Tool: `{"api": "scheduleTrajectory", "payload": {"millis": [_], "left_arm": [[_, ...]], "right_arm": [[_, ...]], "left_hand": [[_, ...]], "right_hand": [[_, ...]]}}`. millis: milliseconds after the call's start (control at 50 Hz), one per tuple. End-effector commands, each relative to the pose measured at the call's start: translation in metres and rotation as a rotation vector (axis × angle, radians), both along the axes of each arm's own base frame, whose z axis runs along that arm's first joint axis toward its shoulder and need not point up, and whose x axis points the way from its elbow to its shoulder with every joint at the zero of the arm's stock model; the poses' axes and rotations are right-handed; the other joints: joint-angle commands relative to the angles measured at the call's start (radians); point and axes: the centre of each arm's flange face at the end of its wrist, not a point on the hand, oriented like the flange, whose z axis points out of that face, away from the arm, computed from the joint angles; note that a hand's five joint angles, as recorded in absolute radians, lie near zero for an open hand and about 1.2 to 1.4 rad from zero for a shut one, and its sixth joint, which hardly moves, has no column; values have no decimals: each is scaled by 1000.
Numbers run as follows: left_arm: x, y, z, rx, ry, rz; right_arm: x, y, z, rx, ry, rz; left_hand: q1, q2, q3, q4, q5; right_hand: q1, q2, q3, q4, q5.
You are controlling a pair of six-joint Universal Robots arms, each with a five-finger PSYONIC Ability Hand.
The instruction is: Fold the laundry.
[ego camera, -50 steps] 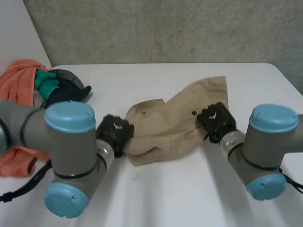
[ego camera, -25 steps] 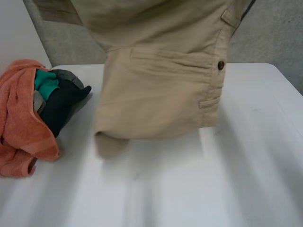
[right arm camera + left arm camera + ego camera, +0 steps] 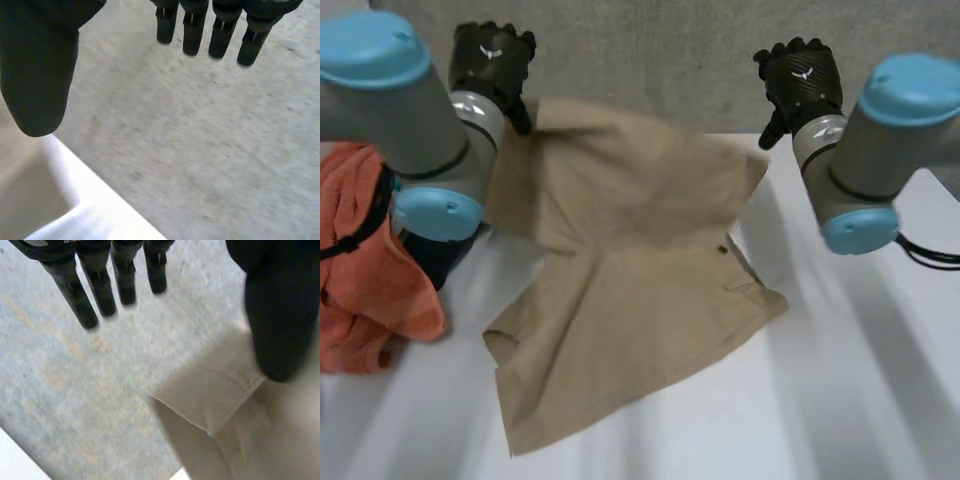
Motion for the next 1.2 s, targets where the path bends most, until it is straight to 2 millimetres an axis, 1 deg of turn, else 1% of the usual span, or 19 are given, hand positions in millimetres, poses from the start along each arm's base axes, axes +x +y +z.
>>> {"api": "scheduleTrajectory", "payload": {"millis": [20,100,120,160,180,220,240,300,340,380,420,540,620,700,800,820,960,1100,1200], "left_arm": [[19,4,1,79,9,133],[32,35,8,141,4,154],[34,52,9,169,-15,137],[36,70,5,206,-39,108],[37,81,2,229,-54,90],[39,116,-9,306,-99,17],[41,141,-18,367,-130,-39],[44,179,-36,463,-178,-122],[51,225,-59,574,-236,-212],[58,250,-75,633,-262,-245],[64,265,-89,671,-279,-254],[71,275,-120,739,-322,-224],[72,270,-130,745,-340,-181],[73,264,-135,734,-360,-134],[71,261,-142,712,-387,-115],[69,260,-145,699,-396,-115],[65,258,-155,664,-438,-120],[59,247,-163,612,-448,-110],[57,231,-168,538,-462,-82]], "right_arm": [[-2,1,5,-28,35,-49],[-9,37,27,45,89,88],[-14,52,28,93,129,150],[-19,68,26,146,170,220],[-21,75,22,178,191,244],[-28,97,9,270,248,320],[-33,111,-1,331,289,359],[-40,130,-18,407,355,402],[-48,153,-43,494,447,448],[-53,163,-63,519,510,469],[-55,164,-69,508,523,468],[-56,153,-103,404,515,438],[-53,147,-117,376,519,429],[-53,143,-128,386,520,426],[-53,135,-133,372,521,406],[-52,133,-133,367,519,398],[-50,135,-130,375,495,393],[-45,142,-130,393,475,401],[-48,143,-126,413,472,377]], "left_hand": [[-44,-113,-116,-104,-115],[-44,-113,-116,-104,-115],[-44,-113,-116,-104,-115],[-44,-113,-116,-104,-115],[-44,-113,-116,-104,-115],[-44,-113,-116,-104,-115],[23,-45,-49,-36,-48],[97,28,25,37,26],[194,125,122,134,123],[273,204,201,213,202],[335,266,263,275,264],[236,167,164,176,165],[86,17,14,26,15],[62,-7,-10,2,-9],[71,2,-1,11,0],[82,14,11,23,12],[173,105,102,114,103],[619,551,547,560,548],[1176,1107,1104,1116,1105]], "right_hand": [[-53,-57,-59,-63,-58],[-53,-57,-59,-63,-58],[-53,-57,-59,-63,-58],[-53,-57,-59,-63,-58],[-53,-57,-59,-63,-58],[-27,-31,-33,-36,-32],[-12,-16,-18,-22,-17],[55,51,49,46,50],[117,113,111,108,112],[173,169,166,163,167],[176,172,170,166,171],[311,307,305,302,306],[311,307,305,302,306],[358,354,351,348,352],[829,825,823,820,824],[1165,1161,1159,1156,1160],[1168,1165,1162,1159,1163],[1168,1165,1162,1159,1163],[1168,1165,1162,1159,1163]]}}
